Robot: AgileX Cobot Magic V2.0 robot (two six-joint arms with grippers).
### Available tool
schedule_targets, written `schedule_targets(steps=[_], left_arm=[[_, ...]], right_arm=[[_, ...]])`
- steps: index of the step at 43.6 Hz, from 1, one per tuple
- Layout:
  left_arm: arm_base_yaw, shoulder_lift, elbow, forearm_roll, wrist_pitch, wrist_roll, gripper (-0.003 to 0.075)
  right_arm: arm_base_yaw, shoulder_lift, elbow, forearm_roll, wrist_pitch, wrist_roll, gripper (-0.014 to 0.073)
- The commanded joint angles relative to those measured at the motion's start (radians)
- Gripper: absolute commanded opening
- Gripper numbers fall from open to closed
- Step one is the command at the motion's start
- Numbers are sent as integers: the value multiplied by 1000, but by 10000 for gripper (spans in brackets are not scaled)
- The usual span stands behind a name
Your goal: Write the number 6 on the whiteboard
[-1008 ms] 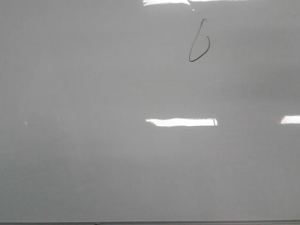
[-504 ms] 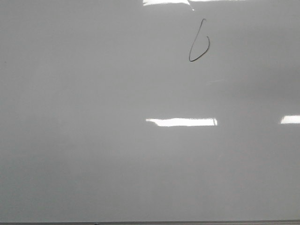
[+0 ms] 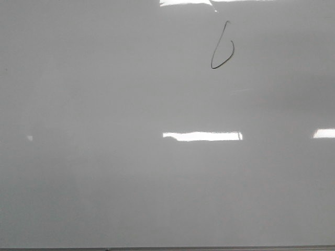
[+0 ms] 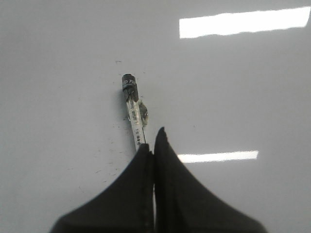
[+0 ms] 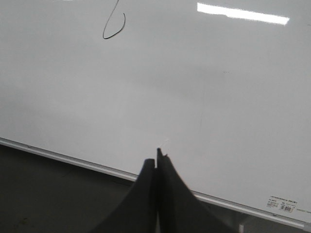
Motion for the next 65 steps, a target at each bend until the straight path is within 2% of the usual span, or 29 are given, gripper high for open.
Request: schedule_targets(steps=[1,20,25,33,39,50,65], left_arm=[[-4,-15,3,-10,-87,-1,-20],[-4,-15,3,-10,-87,-1,-20],[-4,-15,3,-10,-87,-1,-20],[-4,-15,3,-10,-87,-1,-20],[-4,-15,3,-10,-87,-1,-20],[-4,-15,3,-10,-87,-1,-20],[-4,-15,3,-10,-87,-1,-20]], right_arm=[[-4,12,-19,-11,-72,-8,-68],[-8,-7,3,-28,-105,-8,-68],[-62,-83,113,-35,-301,-8,-68],[-165,-230,441,-35,-760,-8,-68],[-193,-350,668,-34,-975,-8,-68],[-206,-426,892,-28,-1140,-7,-68],[-206,-425,893,-28,-1155,0,-68]])
